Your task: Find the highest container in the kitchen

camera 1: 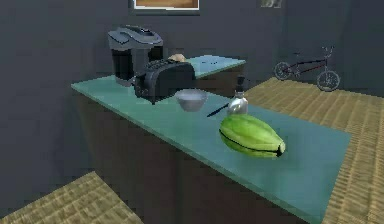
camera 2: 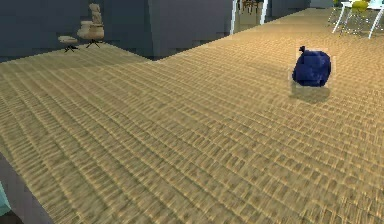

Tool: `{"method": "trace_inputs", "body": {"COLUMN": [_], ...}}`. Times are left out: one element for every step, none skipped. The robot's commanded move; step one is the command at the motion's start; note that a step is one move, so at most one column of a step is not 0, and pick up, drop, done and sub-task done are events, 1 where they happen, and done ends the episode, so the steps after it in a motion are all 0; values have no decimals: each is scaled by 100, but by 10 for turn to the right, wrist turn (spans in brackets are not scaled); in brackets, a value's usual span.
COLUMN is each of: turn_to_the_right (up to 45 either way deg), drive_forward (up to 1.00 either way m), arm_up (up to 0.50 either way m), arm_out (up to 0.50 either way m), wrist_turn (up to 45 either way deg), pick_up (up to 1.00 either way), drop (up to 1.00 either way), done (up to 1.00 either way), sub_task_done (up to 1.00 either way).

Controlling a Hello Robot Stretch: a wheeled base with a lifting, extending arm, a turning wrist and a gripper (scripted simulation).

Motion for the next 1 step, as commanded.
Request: {"method": "trace_inputs", "body": {"turn_to_the_right": [0], "drive_forward": [0], "arm_up": [0], "arm_out": [0], "wrist_turn": [0], "pick_up": [0], "drop": [0], "done": [100], "sub_task_done": [0]}}
